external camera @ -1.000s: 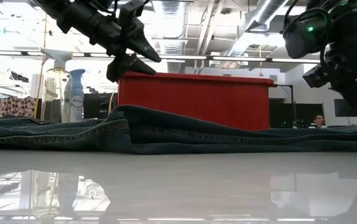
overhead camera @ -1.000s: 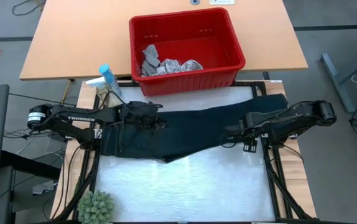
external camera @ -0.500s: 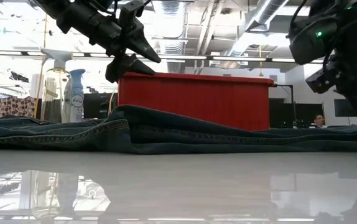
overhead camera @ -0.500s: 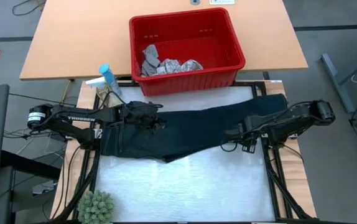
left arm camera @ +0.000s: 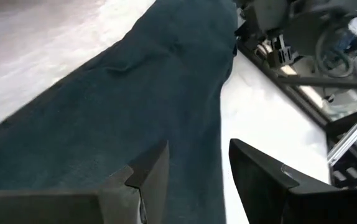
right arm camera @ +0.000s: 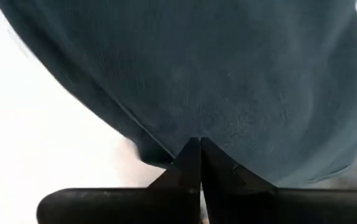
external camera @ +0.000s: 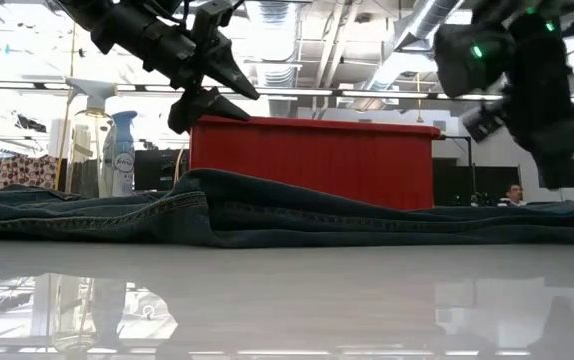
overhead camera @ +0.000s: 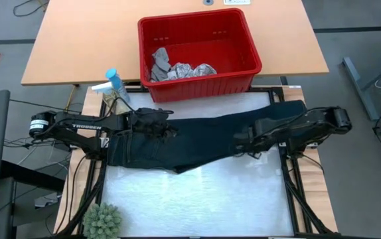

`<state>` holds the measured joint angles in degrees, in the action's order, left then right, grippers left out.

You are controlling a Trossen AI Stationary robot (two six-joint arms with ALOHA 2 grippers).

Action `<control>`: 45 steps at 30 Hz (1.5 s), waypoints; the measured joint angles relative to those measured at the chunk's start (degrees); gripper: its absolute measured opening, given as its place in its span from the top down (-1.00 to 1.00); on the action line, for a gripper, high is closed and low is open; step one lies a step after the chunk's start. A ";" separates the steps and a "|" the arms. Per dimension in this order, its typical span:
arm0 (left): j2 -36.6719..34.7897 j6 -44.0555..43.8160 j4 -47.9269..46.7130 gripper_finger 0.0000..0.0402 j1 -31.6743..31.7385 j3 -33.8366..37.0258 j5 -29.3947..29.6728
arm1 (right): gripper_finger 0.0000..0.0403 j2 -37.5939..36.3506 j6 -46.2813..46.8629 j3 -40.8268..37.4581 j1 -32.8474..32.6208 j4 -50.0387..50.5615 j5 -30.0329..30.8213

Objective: Fold Laundry from Bin
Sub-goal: Fold the blue jeans

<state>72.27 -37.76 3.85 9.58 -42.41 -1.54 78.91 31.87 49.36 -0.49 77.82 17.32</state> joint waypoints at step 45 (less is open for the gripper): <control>0.00 -4.51 11.89 -0.01 9.02 0.00 -11.62 | -0.29 -13.20 101.27 -4.42 -8.00 -9.48 -0.71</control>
<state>72.27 -42.27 15.75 18.61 -42.41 -13.15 65.71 133.14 44.95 -8.49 68.34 16.61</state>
